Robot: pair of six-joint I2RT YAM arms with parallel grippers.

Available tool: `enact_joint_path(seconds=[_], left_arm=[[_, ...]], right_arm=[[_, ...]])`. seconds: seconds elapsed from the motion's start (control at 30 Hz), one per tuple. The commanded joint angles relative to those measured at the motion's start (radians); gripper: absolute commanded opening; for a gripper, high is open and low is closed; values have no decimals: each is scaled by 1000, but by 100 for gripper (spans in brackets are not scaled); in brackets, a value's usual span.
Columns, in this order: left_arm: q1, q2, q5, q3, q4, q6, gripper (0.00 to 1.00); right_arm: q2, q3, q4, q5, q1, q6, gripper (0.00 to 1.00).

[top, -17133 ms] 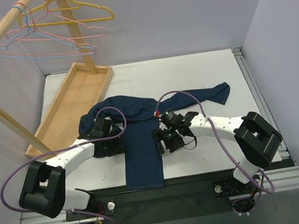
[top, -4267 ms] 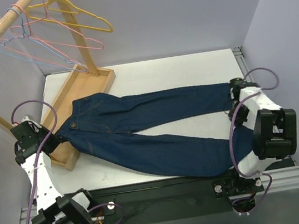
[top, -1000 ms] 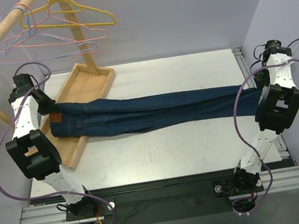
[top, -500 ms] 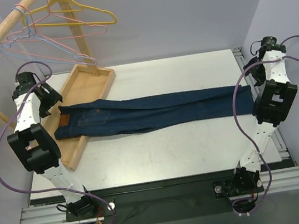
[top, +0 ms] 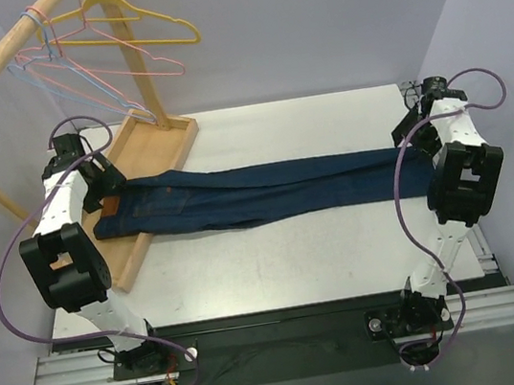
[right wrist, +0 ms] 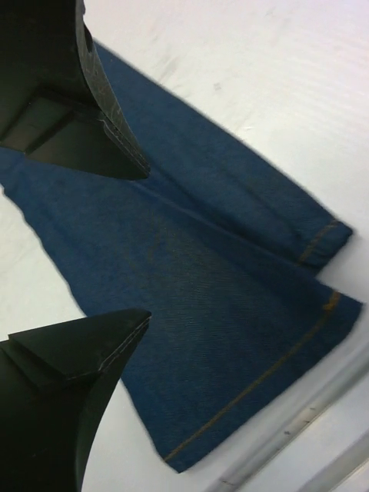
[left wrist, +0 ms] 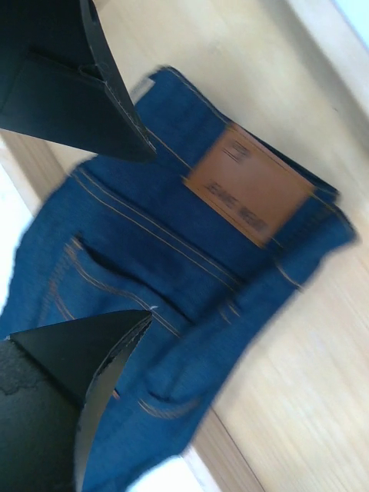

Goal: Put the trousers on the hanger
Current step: Fold the trousers at the center of the board.

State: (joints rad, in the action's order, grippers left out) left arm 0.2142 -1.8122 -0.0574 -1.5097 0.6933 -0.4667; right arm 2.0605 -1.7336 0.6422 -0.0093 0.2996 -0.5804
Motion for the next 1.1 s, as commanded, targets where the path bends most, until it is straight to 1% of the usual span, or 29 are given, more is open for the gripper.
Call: enact_joint_path(seconds=[0.0,0.13,0.33,0.4,0.43,0.53,0.57,0.73,0.8,0.83,0.87,0.93,0.97,1.03,1.07], left_arm=[[10,151,-35,103,-40,13,88],[13,235,-18,236,-46,16,88],[19,298,39,365,-100,0,88],[28,303,80,410,-144,-19,88],[33,303,94,422,-161,-27,88],[33,300,146,477,-270,-58,88],[33,295,154,486,-285,-75,88],[36,228,217,510,-351,-118,83],[34,211,238,520,-377,-135,79],[36,208,254,525,-400,-138,72],[36,206,257,526,-411,-144,68],[36,203,268,531,-432,-147,60],[36,203,269,528,-436,-144,52],[36,203,272,531,-431,-142,42],[36,205,275,536,-431,-142,29]], right_arm=[[-183,126,-41,-9,-60,56,68],[-240,213,-58,-44,-138,71,68],[-295,307,-81,-112,-275,82,68],[-301,325,-98,-171,-297,91,67],[-301,339,-116,-191,-348,93,67],[-284,347,-159,-312,-408,99,67],[-277,345,-168,-364,-424,100,67],[-209,292,-210,-497,-531,117,67],[-172,246,-217,-538,-591,120,66],[-157,229,-228,-555,-612,119,66],[-142,195,-237,-570,-649,113,66],[-85,157,-259,-618,-685,100,66],[-67,137,-272,-632,-720,81,65],[-14,85,-309,-665,-747,64,65],[1,68,-325,-670,-766,50,65]])
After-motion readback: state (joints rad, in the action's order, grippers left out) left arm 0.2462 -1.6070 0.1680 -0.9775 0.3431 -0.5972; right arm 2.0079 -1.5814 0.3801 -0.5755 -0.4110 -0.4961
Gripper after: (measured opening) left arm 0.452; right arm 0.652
